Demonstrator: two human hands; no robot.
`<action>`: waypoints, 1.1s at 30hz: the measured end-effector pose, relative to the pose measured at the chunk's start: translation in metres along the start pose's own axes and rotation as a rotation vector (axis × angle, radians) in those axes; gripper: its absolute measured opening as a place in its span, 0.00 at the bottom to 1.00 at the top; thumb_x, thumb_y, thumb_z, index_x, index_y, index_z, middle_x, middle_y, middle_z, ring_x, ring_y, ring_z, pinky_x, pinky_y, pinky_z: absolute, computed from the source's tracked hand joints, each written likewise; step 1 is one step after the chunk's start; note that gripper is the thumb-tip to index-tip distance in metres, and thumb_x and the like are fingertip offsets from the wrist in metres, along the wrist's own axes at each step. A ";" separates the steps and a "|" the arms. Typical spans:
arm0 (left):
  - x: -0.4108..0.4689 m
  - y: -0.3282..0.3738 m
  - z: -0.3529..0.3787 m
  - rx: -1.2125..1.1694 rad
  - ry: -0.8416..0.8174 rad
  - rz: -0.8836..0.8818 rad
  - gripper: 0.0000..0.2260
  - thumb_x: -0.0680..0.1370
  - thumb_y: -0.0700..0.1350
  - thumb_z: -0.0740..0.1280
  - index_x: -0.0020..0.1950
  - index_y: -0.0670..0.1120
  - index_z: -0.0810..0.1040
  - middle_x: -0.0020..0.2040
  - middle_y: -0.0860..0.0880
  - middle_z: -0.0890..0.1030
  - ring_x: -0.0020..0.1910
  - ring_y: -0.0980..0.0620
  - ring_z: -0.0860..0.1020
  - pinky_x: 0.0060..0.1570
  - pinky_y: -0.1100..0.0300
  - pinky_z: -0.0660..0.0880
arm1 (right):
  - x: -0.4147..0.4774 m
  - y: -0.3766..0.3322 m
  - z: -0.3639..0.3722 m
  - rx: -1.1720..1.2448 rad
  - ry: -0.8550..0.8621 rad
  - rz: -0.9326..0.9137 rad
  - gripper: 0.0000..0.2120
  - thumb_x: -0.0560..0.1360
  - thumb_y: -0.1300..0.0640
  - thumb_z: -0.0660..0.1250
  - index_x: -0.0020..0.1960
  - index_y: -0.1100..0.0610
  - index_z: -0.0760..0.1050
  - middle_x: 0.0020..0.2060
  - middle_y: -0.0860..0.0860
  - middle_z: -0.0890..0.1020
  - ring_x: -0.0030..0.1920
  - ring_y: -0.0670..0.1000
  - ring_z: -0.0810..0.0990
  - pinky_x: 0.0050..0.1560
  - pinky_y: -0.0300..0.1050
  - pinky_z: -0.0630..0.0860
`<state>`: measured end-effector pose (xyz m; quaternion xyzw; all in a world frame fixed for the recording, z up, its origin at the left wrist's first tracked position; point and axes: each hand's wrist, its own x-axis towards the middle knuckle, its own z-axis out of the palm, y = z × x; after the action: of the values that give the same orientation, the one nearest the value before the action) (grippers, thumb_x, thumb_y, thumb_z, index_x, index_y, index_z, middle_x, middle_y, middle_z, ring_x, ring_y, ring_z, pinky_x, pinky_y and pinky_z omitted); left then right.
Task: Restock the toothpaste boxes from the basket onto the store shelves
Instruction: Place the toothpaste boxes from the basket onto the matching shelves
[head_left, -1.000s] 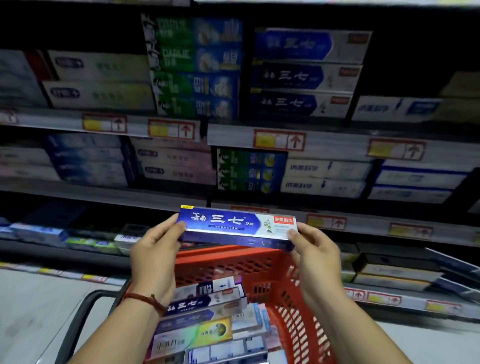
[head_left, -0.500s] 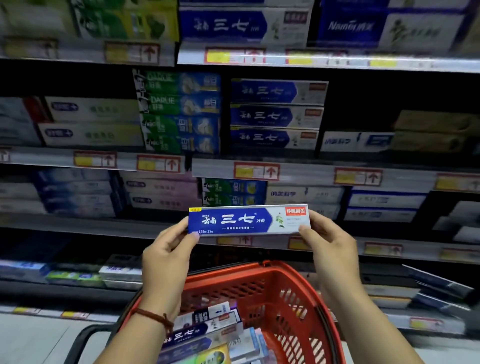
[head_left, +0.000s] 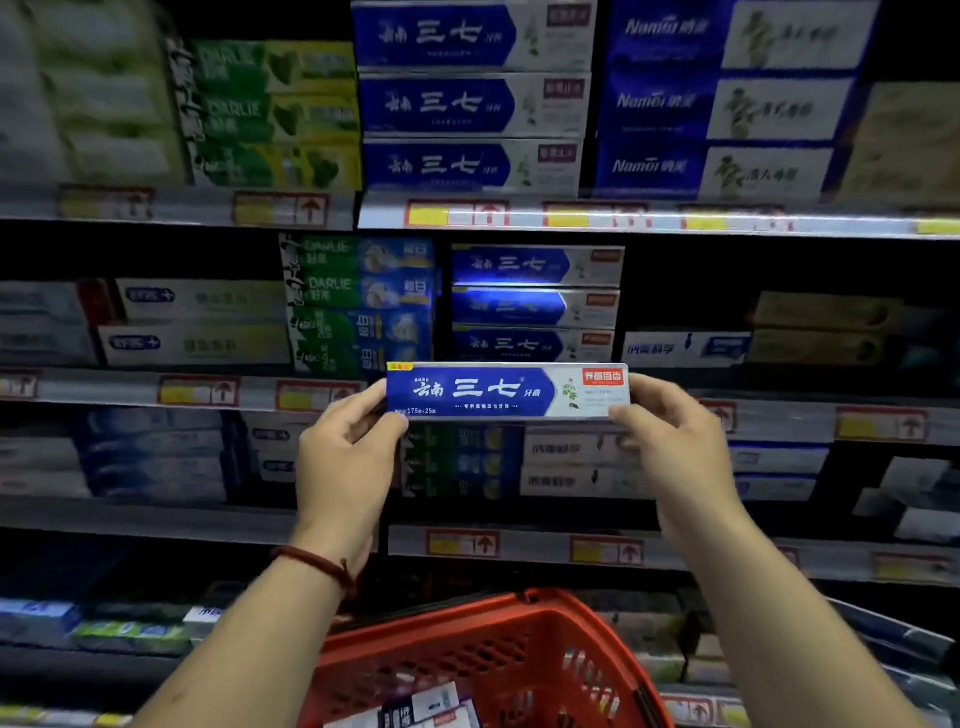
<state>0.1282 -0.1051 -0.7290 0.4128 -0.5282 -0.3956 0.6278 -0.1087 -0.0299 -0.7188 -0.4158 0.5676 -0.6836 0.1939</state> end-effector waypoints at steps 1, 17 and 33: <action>0.009 0.001 0.004 -0.005 0.005 0.006 0.15 0.79 0.39 0.70 0.65 0.49 0.82 0.58 0.55 0.83 0.55 0.60 0.81 0.55 0.62 0.78 | 0.008 0.000 0.002 -0.003 0.005 -0.002 0.12 0.80 0.60 0.68 0.60 0.48 0.81 0.50 0.43 0.86 0.53 0.43 0.83 0.47 0.40 0.79; 0.070 -0.029 0.058 -0.064 -0.119 -0.034 0.17 0.80 0.39 0.69 0.67 0.52 0.79 0.54 0.60 0.83 0.55 0.63 0.81 0.54 0.65 0.75 | 0.074 0.045 -0.013 -0.023 0.005 -0.035 0.15 0.78 0.59 0.71 0.48 0.37 0.78 0.43 0.33 0.85 0.45 0.36 0.82 0.45 0.38 0.73; 0.063 -0.039 0.060 0.387 -0.188 0.022 0.23 0.81 0.47 0.67 0.76 0.55 0.69 0.51 0.57 0.82 0.41 0.57 0.82 0.39 0.58 0.79 | 0.075 0.063 0.010 -0.184 0.034 0.030 0.30 0.76 0.44 0.69 0.76 0.48 0.69 0.73 0.48 0.74 0.67 0.54 0.77 0.64 0.59 0.77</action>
<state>0.0741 -0.1837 -0.7384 0.4812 -0.6549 -0.3167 0.4892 -0.1573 -0.1088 -0.7512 -0.4117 0.6374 -0.6325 0.1557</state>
